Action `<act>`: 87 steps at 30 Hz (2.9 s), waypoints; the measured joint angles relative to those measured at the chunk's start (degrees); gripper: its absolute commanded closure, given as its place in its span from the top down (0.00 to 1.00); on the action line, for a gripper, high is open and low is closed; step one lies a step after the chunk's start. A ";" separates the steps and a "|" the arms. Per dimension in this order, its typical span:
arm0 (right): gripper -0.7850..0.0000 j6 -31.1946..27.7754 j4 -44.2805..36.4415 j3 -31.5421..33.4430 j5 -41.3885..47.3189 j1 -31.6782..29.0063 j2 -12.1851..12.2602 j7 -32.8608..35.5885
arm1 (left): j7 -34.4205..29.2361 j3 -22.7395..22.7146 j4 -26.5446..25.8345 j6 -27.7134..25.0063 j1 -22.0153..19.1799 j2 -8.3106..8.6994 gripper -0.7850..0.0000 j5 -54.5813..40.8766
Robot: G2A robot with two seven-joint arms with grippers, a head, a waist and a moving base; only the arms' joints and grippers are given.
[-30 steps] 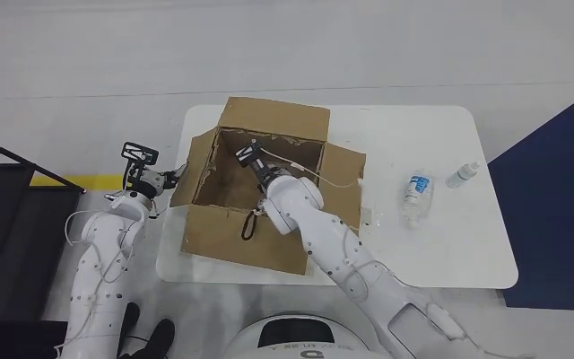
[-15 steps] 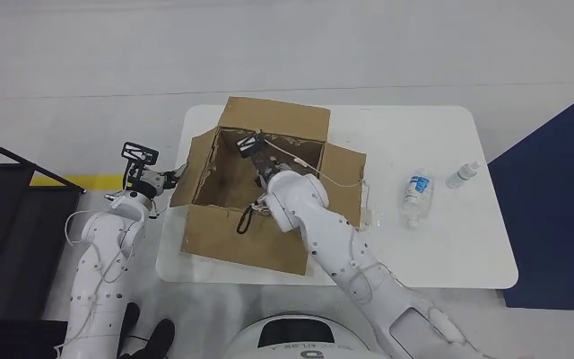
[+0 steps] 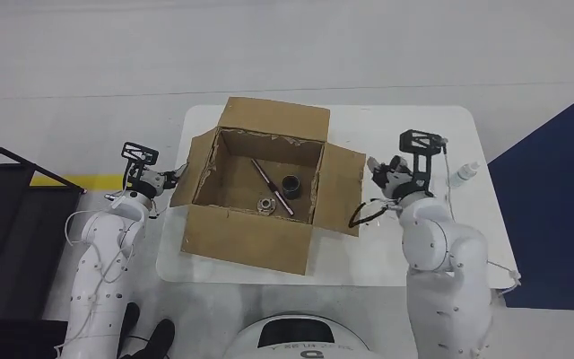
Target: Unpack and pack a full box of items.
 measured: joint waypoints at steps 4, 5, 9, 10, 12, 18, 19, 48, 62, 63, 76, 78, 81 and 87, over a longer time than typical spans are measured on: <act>0.60 1.40 1.85 7.06 1.06 -3.66 0.41 0.09 | 0.00 0.00 0.00 0.00 0.00 0.00 1.00 0.00; 0.62 1.71 3.12 8.19 0.52 -3.88 0.53 0.75 | 0.00 0.00 0.00 0.00 0.00 0.00 1.00 0.00; 0.69 2.54 8.60 9.55 -1.52 -2.26 0.87 2.01 | 0.00 0.00 0.00 0.00 0.00 0.00 1.00 0.00; 0.69 2.80 10.16 9.48 -2.23 -1.52 0.93 1.93 | 0.00 0.00 0.00 0.00 0.00 0.00 1.00 0.00; 0.70 3.68 13.64 8.97 -4.17 0.26 1.04 1.30 | 0.00 0.00 0.00 0.00 0.00 0.00 1.00 0.00; 0.59 5.27 21.34 7.71 -7.81 4.43 1.29 1.04 | 0.00 0.00 0.00 0.00 0.00 0.00 1.00 0.00; 0.59 5.48 22.20 7.58 -8.38 4.89 1.33 1.20 | 0.00 0.00 0.00 0.00 0.00 0.00 1.00 0.00; 0.00 7.14 27.50 7.97 -9.07 7.02 1.90 2.00 | 0.00 0.00 0.00 0.00 0.00 0.00 1.00 0.00; 0.00 -0.49 11.00 10.39 10.92 -5.47 1.71 -4.63 | 0.00 0.00 0.00 0.00 0.00 0.00 1.00 0.00; 0.00 -1.68 10.12 10.84 13.52 -6.18 1.71 -4.69 | 0.00 0.00 0.00 0.00 0.00 0.00 1.00 0.00; 0.00 -2.06 8.62 14.24 31.82 -7.21 2.39 -5.52 | 0.00 0.00 0.00 0.00 0.00 0.00 1.00 0.00; 0.00 -0.62 8.26 13.00 27.97 -7.28 2.55 -6.17 | 0.00 0.00 0.00 0.00 0.00 0.00 1.00 0.00; 0.08 -2.74 6.96 10.95 23.25 -8.38 2.96 -5.05 | 0.00 0.00 0.00 0.00 0.00 0.00 1.00 0.00; 0.68 -6.50 4.30 7.35 12.27 -11.79 3.77 -1.94 | 0.00 0.00 0.00 0.00 0.00 0.00 1.00 0.00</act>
